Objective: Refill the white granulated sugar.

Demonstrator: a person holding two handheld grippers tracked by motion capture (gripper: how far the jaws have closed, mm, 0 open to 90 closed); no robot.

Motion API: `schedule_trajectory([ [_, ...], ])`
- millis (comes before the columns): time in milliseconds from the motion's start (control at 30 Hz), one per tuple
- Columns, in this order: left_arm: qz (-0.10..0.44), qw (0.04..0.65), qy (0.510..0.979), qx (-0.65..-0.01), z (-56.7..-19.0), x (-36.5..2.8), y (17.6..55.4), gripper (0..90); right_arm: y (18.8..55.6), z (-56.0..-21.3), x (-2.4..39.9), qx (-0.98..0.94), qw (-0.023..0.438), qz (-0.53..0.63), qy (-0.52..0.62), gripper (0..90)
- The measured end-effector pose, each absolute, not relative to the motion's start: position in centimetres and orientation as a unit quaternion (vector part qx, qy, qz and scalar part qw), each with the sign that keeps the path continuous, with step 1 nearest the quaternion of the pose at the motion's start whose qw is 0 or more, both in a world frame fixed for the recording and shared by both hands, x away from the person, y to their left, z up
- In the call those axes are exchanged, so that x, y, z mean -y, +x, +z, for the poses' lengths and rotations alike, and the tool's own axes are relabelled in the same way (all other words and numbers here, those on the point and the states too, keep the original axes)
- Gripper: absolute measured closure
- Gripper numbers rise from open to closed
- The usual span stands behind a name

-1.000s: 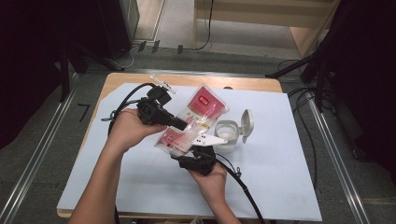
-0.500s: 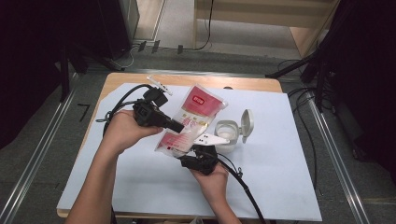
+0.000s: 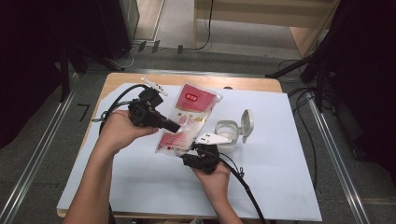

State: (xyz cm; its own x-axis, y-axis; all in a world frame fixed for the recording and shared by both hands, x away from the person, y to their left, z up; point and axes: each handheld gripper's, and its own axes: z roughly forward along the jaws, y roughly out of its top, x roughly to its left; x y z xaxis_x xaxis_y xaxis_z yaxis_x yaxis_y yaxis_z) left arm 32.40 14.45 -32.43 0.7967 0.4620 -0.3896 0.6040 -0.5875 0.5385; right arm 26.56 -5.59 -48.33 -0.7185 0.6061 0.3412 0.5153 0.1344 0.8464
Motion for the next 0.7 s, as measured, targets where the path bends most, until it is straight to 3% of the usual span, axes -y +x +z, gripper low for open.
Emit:
schedule_trajectory([
  [700,-0.079,0.341,0.888,-0.300,-31.83,-15.03,32.15,90.0,26.68,-47.77,5.98,-0.754,0.051,0.543,0.366,56.8],
])
